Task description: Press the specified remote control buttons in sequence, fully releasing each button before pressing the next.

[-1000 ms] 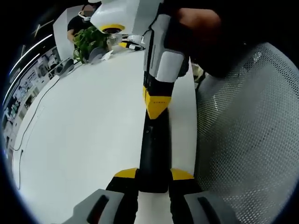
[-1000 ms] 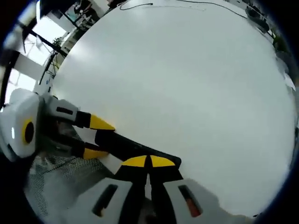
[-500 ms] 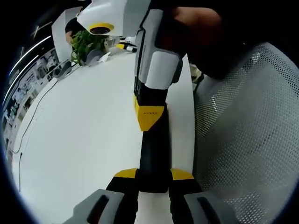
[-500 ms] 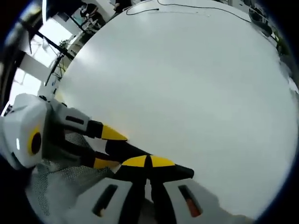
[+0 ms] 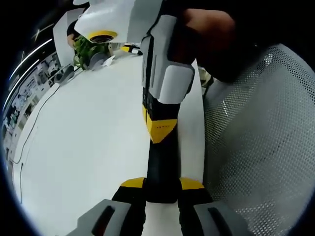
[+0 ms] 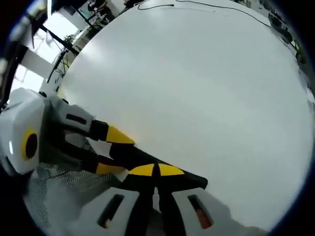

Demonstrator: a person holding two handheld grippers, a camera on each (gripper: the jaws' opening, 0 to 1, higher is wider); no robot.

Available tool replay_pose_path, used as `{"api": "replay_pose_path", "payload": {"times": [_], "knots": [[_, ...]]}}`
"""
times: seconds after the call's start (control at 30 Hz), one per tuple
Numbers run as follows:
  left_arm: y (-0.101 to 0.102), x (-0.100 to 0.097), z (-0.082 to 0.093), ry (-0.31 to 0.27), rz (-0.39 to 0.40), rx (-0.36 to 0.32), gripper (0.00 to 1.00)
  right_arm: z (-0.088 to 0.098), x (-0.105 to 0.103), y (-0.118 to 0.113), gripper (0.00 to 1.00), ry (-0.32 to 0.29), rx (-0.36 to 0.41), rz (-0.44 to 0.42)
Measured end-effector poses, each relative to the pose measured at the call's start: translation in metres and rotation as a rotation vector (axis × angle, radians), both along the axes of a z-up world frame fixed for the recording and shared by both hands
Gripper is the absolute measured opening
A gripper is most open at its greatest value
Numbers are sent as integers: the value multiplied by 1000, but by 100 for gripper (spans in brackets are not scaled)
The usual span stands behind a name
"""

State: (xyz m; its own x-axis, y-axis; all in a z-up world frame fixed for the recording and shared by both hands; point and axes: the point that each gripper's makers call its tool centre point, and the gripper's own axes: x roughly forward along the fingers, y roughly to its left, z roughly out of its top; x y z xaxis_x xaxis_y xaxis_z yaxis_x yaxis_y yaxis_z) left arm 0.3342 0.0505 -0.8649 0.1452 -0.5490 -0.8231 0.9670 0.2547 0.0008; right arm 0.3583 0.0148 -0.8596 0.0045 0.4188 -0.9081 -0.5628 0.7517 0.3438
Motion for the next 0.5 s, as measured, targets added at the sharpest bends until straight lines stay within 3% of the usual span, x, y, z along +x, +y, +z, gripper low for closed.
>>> {"api": "replay_pose_path", "payload": {"times": [0.5], "knots": [[0,0,0,0,-6,6,24,0,-1,1,0,-1,0,1]]}}
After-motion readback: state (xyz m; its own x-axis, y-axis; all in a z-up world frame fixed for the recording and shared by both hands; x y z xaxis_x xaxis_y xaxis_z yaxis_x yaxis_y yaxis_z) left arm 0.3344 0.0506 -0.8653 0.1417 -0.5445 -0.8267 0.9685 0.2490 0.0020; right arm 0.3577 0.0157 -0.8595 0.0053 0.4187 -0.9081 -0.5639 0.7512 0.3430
